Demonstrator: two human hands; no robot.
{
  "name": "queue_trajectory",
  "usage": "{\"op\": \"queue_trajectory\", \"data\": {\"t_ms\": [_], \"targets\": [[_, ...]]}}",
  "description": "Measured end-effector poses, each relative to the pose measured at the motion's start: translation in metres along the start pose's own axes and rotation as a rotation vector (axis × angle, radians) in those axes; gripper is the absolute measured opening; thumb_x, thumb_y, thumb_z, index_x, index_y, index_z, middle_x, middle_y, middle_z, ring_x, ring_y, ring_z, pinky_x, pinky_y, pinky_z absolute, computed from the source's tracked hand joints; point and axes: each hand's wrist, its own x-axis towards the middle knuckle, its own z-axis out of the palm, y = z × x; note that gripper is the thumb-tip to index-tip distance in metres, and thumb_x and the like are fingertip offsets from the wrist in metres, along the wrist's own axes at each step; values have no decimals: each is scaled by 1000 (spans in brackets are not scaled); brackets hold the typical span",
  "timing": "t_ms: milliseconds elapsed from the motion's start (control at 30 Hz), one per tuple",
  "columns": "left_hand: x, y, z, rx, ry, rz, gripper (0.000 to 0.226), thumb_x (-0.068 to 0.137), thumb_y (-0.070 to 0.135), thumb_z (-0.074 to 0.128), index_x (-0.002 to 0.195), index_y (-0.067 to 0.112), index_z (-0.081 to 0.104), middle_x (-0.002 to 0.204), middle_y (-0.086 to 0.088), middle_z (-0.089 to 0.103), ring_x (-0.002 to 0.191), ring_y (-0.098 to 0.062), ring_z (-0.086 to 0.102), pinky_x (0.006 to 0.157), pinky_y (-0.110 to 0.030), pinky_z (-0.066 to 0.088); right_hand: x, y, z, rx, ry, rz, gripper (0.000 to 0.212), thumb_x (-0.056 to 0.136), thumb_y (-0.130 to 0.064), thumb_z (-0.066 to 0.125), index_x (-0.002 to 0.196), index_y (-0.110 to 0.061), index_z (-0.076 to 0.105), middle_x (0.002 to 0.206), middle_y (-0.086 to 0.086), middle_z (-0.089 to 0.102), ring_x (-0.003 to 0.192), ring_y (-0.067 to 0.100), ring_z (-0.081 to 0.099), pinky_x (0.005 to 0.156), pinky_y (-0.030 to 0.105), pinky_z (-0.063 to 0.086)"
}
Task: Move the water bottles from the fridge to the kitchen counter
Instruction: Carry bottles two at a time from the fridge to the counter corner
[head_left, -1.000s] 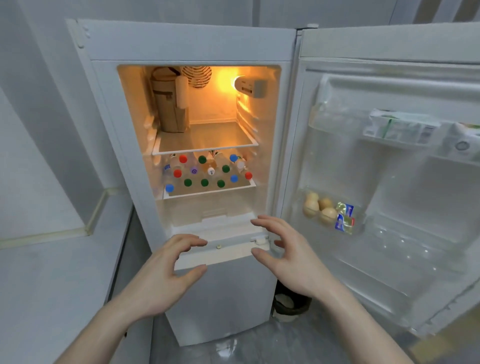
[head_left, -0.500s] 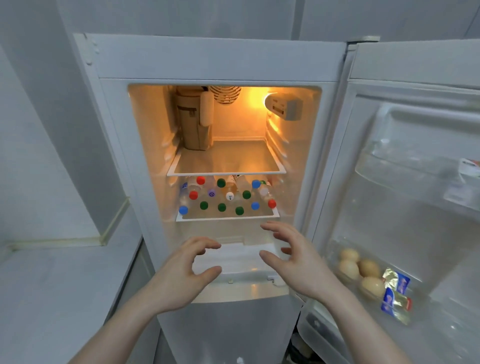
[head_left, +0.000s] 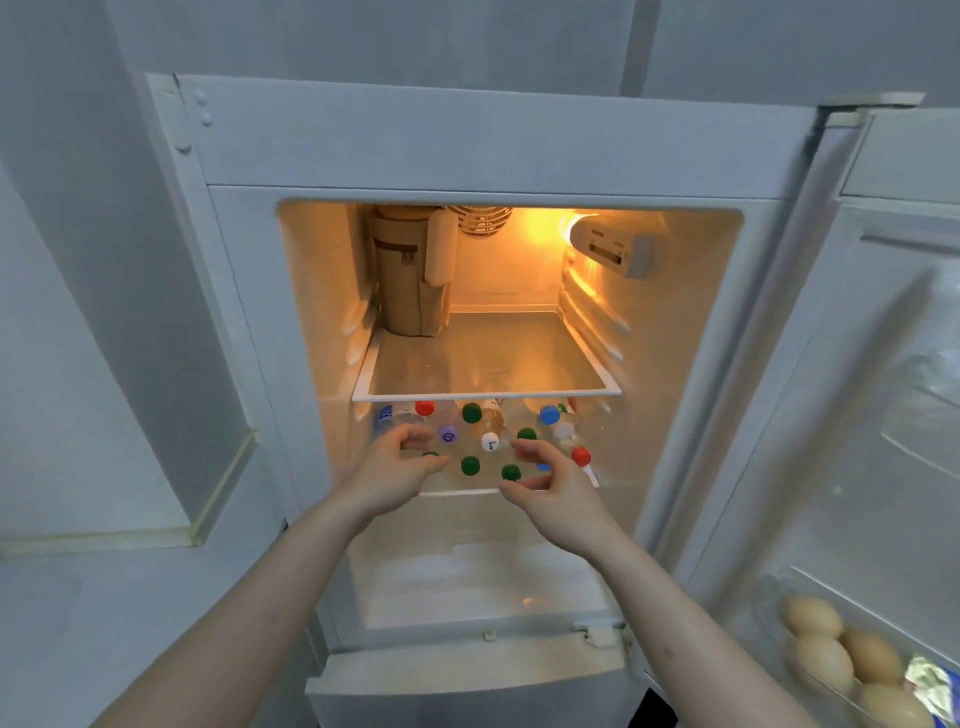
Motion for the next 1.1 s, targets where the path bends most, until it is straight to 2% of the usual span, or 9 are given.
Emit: {"op": "queue_trajectory", "data": {"t_ms": [233,400,633,700,800,933,967,1033,1100], "targets": [[63,-18,-8,-139,79,-177,28,88,27,73,114,26,63,108,-4,69,100,-20,67,62,-31,55,53,3,28,-17,12,87,58,92,-31,77,145,-29,54,127,-14,60,92,5,67,69,16,46],[90,-20,-16,-103,133,-215,18,83,20,73,98,28,65,92,-5,71,89,-20,69,57,-30,59,90,7,39,-39,2,140,62,93,-32,74,150,-28,50,133,-8,60,116,17,60,93,35,53],[117,-26,-10,49,10,-285,27,83,27,75,104,30,58,101,-7,70,90,-20,70,58,-29,58,136,8,54,17,14,197,67,89,-34,74,150,-20,49,118,0,67,111,30,70,96,52,60],[124,-27,-8,57,-9,-314,29,85,30,77,107,30,58,101,-6,71,92,-18,71,58,-29,57,148,9,59,13,17,218,56,89,-35,74,139,-18,55,104,1,68,105,30,71,91,51,61],[136,-26,-2,17,-14,-349,23,92,37,72,110,25,66,103,2,70,92,-14,70,56,-27,57,162,14,65,-93,43,249,26,91,-42,74,97,-22,58,83,-1,60,81,24,67,73,42,58],[147,-17,4,34,-27,-358,18,96,49,64,99,31,64,106,4,68,91,-12,69,54,-24,55,177,17,69,-209,62,244,43,92,-53,70,67,-20,57,63,-1,61,64,20,61,66,37,55],[150,-16,5,45,-32,-360,21,97,52,61,97,31,63,106,4,68,90,-11,68,52,-22,54,182,19,71,-221,46,248,41,93,-55,67,72,-20,64,67,2,66,69,22,65,73,41,60],[154,-15,8,51,-48,-369,24,100,52,56,103,29,62,108,2,68,89,-9,68,53,-21,55,186,18,74,-218,13,255,48,95,-59,62,120,-19,71,93,8,76,92,26,72,87,43,62],[160,-15,11,32,-54,-394,28,105,47,50,116,24,61,109,0,68,87,-9,67,59,-22,56,191,16,77,-216,-13,281,71,96,-64,59,152,-21,49,114,9,75,105,26,72,92,43,62]]}}
